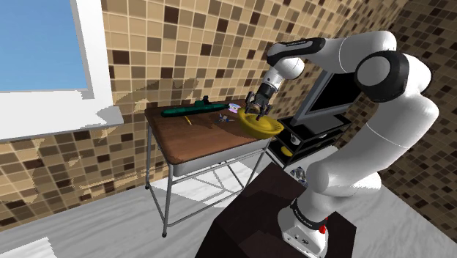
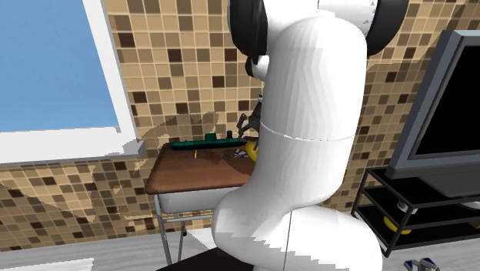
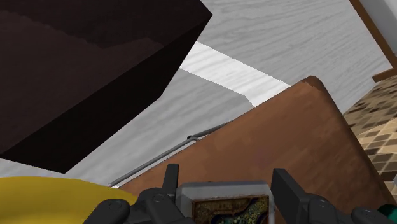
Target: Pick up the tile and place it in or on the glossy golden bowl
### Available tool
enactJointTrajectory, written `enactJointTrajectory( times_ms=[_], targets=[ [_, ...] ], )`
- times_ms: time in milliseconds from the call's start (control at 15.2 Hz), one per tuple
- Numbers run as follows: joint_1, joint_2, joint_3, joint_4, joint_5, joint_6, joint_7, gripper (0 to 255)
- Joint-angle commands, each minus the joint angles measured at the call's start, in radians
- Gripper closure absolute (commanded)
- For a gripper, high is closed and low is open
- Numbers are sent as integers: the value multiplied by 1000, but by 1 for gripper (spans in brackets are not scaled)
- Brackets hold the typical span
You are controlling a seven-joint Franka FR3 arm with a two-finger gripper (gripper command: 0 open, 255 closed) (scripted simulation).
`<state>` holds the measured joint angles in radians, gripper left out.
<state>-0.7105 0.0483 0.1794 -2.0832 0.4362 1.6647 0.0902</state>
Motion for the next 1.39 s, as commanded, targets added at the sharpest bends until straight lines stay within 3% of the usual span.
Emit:
enactJointTrajectory(
  times_ms=[0, 330, 1056, 1320],
  targets=[
    [-25, 28, -24, 39, -26, -28, -33, 255],
    [-88, 124, -83, 169, -90, -99, -116, 255],
    [-82, 190, -82, 104, -91, 26, -153, 255],
    [-78, 193, -86, 102, -90, 31, -155, 255]
  ],
)
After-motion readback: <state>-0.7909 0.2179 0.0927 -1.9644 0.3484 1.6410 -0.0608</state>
